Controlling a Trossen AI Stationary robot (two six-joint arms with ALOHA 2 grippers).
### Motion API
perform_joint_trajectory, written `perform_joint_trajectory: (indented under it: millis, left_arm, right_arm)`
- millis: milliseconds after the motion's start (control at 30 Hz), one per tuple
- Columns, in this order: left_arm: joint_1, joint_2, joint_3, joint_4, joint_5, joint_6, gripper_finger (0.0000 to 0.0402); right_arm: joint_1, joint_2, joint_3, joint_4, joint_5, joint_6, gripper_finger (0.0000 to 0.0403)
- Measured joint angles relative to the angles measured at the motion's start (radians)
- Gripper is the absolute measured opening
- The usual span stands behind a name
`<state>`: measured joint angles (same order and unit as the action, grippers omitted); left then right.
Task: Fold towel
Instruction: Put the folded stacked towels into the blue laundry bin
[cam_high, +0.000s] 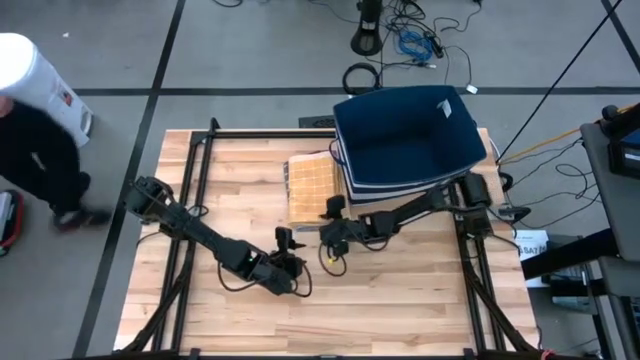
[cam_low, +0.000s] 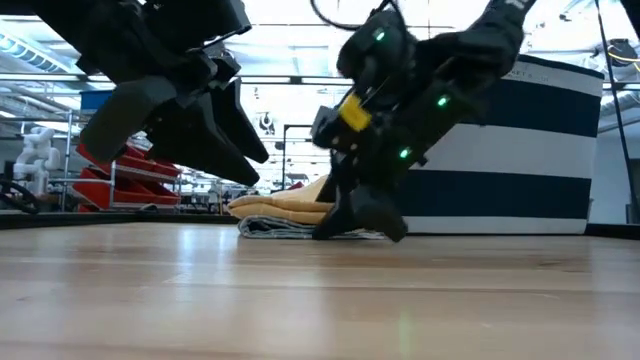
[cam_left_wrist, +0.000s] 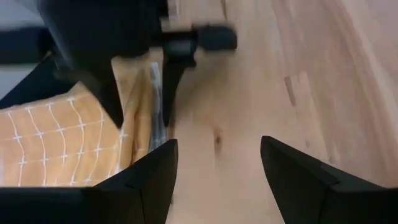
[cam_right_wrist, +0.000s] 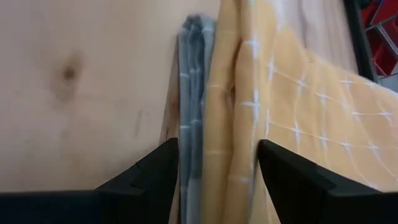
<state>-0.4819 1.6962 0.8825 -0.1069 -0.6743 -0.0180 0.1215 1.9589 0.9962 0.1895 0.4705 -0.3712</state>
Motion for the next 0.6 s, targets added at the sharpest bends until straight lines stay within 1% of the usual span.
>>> perform_joint_trajectory:
  millis: [133,233,300,367,400,533,567,600]
  left_arm:
    - [-0.014,0.0,0.0,0.006,0.0,-0.001,0.0236]
    - [-0.026,0.0,0.0,0.005,0.0,-0.004,0.0236]
    - [-0.035,0.0,0.0,0.005,-0.001,-0.009,0.0236]
    - [-0.044,-0.001,0.0,0.001,-0.009,-0.021,0.0236]
    - [-0.049,-0.001,0.0,-0.006,-0.019,-0.028,0.0236]
    - [-0.062,-0.001,0.0,-0.039,-0.063,-0.069,0.0236]
    - [-0.065,-0.001,0.0,-0.043,-0.074,-0.078,0.0236]
    - [-0.068,-0.001,0.0,-0.046,-0.084,-0.086,0.0236]
  right_arm:
    - [-0.025,0.075,0.063,-0.008,0.008,-0.009,0.0208]
    - [-0.05,0.124,0.119,-0.069,-0.006,0.045,0.0205]
    - [-0.058,0.145,0.143,-0.101,-0.004,0.079,0.0191]
    - [-0.061,0.158,0.155,-0.112,-0.004,0.098,0.0159]
    - [-0.06,0.159,0.156,-0.113,-0.004,0.099,0.0137]
    - [-0.059,0.157,0.155,-0.134,-0.005,0.106,0.0028]
    - [-0.06,0.157,0.155,-0.138,-0.001,0.109,0.0018]
    - [-0.06,0.157,0.155,-0.142,0.002,0.119,0.0016]
